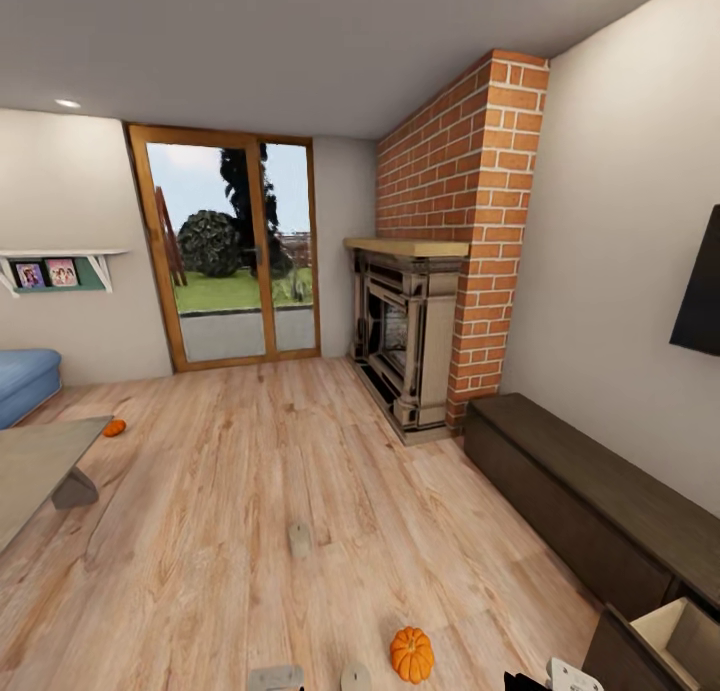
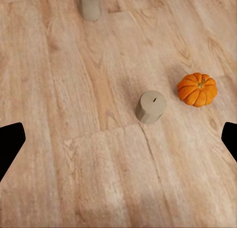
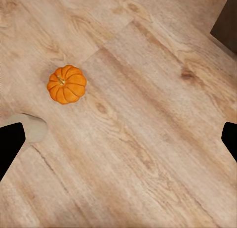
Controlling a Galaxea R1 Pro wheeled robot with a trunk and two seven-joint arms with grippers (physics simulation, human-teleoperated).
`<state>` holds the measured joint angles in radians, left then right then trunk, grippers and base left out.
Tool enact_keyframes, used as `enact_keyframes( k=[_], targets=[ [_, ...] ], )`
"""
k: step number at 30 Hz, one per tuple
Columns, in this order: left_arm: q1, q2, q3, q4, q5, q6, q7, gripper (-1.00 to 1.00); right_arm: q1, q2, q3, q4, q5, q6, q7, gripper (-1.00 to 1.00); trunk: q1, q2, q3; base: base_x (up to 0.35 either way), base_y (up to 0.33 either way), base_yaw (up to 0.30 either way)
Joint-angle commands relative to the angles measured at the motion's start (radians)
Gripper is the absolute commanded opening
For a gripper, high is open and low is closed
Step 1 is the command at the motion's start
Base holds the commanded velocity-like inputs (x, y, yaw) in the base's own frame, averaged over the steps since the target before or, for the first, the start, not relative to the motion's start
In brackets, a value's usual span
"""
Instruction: Place each of the two pumpkins and all three candles from the living room inside a cabinet in the living room (use any cabinet), then make sure every cabinet is closed, and position the cauldron so it is next to a table in the living room.
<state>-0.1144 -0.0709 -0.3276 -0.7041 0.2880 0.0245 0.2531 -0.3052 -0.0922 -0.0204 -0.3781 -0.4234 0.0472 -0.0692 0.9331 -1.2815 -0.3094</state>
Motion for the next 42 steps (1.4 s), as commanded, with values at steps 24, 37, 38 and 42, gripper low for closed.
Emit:
enact_keyframes(
  k=[24, 37, 38, 42],
  targets=[
    [-0.001, 0.0, -0.005, 0.006, 0.005, 0.004, 0.006, 1.0, 0.0, 0.0, 0.001, 0.0, -0.004, 0.006, -0.003, 1.0, -0.092, 0.168, 0.074, 0.0, 0.0, 0.0],
    [-0.001, 0.0, -0.005, 0.005, 0.005, 0.004, 0.005, 1.0, 0.0, 0.0, 0.001, 0.001, -0.004, 0.005, -0.003, 1.0, -0.142, 0.259, 0.115, 0.0, 0.0, 0.0],
    [-0.001, 0.0, -0.005, 0.005, 0.005, 0.004, 0.005, 1.0, 0.0, 0.0, 0.001, 0.001, -0.004, 0.005, -0.003, 1.0, -0.146, 0.266, 0.119, 0.0, 0.0, -0.016],
    [-0.001, 0.0, -0.005, 0.006, 0.004, 0.004, 0.005, 1.0, 0.0, 0.0, 0.002, 0.001, -0.004, 0.005, -0.003, 1.0, -0.161, 0.294, 0.134, 0.0, 0.0, -0.068]
  ],
)
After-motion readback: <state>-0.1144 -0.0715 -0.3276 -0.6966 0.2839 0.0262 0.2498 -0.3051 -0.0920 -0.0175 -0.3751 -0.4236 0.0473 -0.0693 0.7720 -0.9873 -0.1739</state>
